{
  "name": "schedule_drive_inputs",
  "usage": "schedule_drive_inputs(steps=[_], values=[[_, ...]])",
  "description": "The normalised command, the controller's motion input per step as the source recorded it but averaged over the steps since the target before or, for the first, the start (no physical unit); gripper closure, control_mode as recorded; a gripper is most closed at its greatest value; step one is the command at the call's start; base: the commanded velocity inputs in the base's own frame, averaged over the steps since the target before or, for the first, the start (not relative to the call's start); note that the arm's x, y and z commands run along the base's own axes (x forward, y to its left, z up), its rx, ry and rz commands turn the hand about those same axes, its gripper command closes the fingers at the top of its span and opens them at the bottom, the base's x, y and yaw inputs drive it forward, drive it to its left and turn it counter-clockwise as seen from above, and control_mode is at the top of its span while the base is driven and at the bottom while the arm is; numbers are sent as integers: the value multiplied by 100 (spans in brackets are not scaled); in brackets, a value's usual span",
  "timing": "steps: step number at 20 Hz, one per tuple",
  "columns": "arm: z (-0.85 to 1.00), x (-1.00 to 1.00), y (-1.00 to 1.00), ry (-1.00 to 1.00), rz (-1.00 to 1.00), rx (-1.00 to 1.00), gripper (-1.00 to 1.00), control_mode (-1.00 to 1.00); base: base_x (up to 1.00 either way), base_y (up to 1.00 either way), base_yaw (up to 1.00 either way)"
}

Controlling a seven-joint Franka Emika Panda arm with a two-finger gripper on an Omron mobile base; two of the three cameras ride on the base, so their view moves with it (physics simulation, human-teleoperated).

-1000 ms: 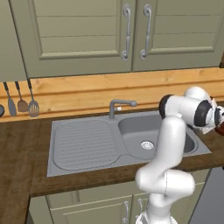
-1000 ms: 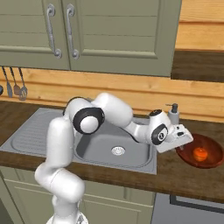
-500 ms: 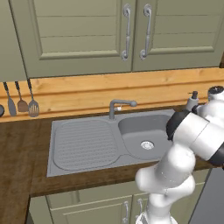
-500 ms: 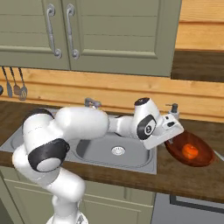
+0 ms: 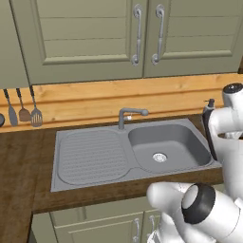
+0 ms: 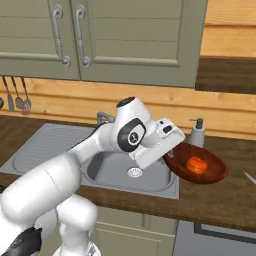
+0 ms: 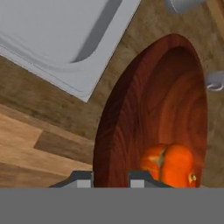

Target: Pick the squash from the sink and place it in the bowl. Then pick the bowl and place it in the microwave. Then close the microwave door and press the start button.

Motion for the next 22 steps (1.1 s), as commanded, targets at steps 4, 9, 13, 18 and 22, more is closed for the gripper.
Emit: schedule_drive_inputs(steps=[4,9,13,18,22], values=[[100,-43,74,12,11,0,100,-100,0,0,0],[100,-19,83,9,16,2,100,-100,0,0,0],[100,-41,78,1,19,10,100,-100,0,0,0],[100,-53,69,1,21,10,100,-100,0,0,0],[86,-49,66,-2,17,7,100,-100,0,0,0]])
